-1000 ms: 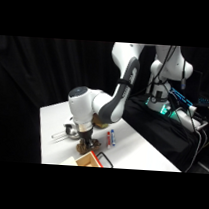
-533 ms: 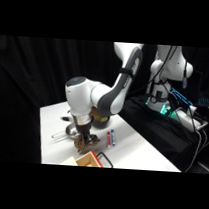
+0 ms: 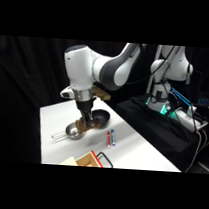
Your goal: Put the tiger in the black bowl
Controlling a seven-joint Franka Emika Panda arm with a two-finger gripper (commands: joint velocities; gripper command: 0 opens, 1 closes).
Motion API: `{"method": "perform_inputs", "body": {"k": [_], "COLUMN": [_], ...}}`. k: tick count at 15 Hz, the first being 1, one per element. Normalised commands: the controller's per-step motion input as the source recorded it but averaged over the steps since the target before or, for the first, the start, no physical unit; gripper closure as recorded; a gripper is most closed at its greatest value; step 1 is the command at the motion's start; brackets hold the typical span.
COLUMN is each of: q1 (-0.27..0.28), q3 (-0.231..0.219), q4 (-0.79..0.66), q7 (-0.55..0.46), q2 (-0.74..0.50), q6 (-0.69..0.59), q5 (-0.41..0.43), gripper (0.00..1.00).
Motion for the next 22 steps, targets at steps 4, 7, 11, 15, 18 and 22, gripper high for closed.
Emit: {"method": "perform_inputs", "body": {"k": [4, 7, 11, 15, 18, 22], "q1": [-0.152, -0.141, -0.116, -0.099, -0.066, -0.083], "q3": [-0.069, -0.073, -0.07, -0.069, -0.037, -0.025], "q4": [-0.5, -0.45, -0.4, -0.28, -0.15, 0.0], "q7": [-0.13, -0.17, -0.18, -0.18, -0.15, -0.21], "q2": [-0.58, -0.48, -0.36, -0.15, 0.03, 0.21], "q6": [-0.03, 0.01, 0.11, 0.22, 0.31, 0.33], "q5": [0.005, 0.028, 0.056, 0.09, 0.125, 0.172], "gripper": [0.95, 0.95, 0.95, 0.95, 0.95, 0.95]}}
